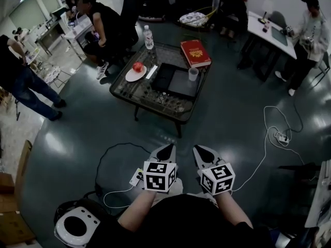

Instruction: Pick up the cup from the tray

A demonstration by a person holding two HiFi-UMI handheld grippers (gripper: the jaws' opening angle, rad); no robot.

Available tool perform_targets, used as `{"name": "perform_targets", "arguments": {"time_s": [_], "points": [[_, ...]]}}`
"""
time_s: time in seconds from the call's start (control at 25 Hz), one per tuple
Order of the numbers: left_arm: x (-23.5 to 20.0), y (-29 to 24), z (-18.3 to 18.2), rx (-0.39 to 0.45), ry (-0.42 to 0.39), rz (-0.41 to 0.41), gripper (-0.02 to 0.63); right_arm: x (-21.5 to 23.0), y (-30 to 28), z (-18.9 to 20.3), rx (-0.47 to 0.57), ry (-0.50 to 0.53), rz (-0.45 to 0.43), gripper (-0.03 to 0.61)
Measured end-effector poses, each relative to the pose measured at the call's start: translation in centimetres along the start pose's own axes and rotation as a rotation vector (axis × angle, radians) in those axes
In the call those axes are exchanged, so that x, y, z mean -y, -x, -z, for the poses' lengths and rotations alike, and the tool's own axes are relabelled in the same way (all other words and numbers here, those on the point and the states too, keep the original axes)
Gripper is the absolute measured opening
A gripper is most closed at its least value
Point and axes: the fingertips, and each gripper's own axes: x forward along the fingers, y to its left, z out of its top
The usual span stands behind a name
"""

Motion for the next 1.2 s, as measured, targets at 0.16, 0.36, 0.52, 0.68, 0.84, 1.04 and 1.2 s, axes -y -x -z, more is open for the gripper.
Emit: {"name": "perform_targets", "arguments": {"time_s": [0.16, 0.36, 0.52, 0.68, 0.84, 1.04, 1.2], "points": [[-1.7, -1.4, -1.6, -0.003, -0.013, 0.010, 0.009, 0.4, -2.6, -1.2, 0.000, -0.005, 0.003, 0.011], [-4.0, -3.5, -3.1, -0.014, -0.028, 0.020, 0.009, 1.1, -5.8, -2.5, -0.001, -0.008, 0.011, 0.009], [-5.5, -4.8, -4.1, -0.021, -0.032, 0.037, 0.009, 1.5, -8.0, -3.3, -0.006, -0.010, 0.019, 0.011], [-7.0, -5.9, -5.0, -0.024, -0.039, 0.043, 0.009, 1.5, -10.0, -3.9, -0.010, -0.012, 0.024, 0.011], [-8.4, -6.7, -5.4, -0.031, -0.037, 0.047, 0.009, 1.5, -11.3, -4.2, -0.011, -0.011, 0.027, 0.011], [-9.3, -7.3, -5.7, -0.034, -0.036, 0.052, 0.009, 1.6, -12.2, -4.3, -0.016, -0.014, 0.033, 0.011], [-9.7, -7.5, -6.0, -0.039, -0.031, 0.055, 0.009, 1.4, -12.5, -4.4, -0.023, -0.017, 0.034, 0.011]]}}
